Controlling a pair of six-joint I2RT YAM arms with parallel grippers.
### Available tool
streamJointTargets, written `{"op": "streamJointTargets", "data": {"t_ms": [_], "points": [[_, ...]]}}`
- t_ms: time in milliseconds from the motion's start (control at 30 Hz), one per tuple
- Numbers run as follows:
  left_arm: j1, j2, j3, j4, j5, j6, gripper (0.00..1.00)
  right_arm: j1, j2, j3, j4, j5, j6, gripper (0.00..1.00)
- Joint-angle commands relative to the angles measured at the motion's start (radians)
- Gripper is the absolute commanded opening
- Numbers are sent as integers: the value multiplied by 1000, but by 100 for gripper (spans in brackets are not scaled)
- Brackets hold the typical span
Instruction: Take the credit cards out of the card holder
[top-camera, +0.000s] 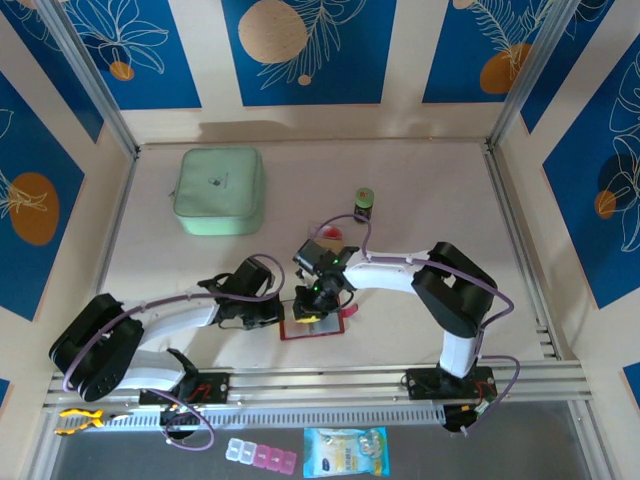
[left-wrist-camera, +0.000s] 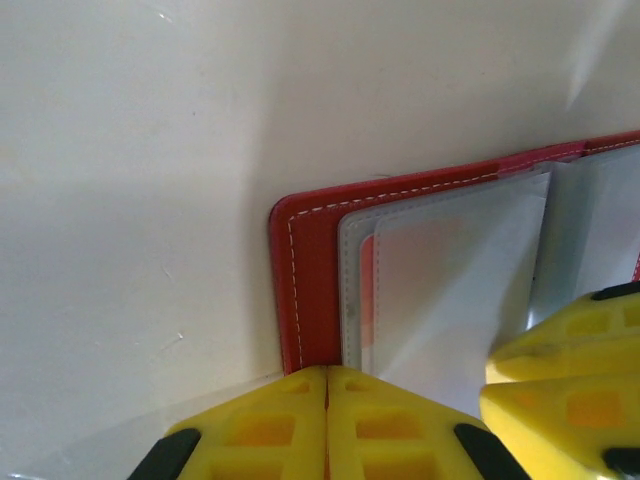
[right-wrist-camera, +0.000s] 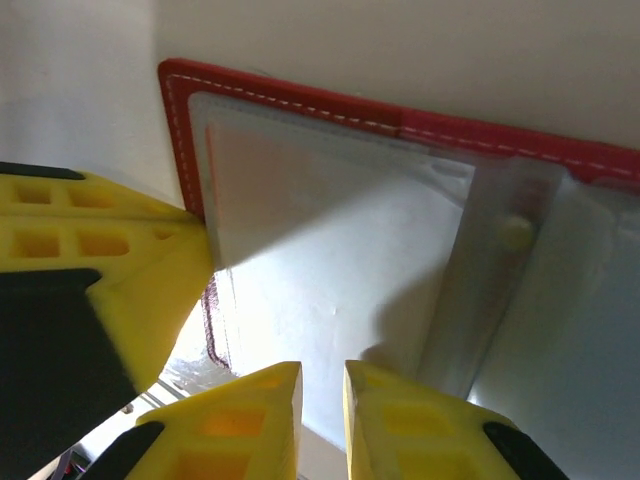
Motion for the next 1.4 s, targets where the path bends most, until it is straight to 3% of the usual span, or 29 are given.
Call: {"op": "streamJointTargets", "data": {"t_ms": [0,267,533,833,1100,1367], "points": [[1,-12,-18,-31,-18,13,7,6,22,29,-16,-16,11,20],[4,-16,-21,-41,-22,19,7,2,-3,33,-109,70,8,22],[11,-23,-20,-55,-24,27,7,-23,-15,-5,-78,40,2,22],[14,-67,5,-94,-36,36,8,-73,-38,-94,47,-65,-11,20],[12,-91,79,-141,-28,78,12,-140,-65,-197,184,-188,-20,13],[-8,-11,73,22,63,-17,20,-194,-55,-266,247,-251,-28,12]]}}
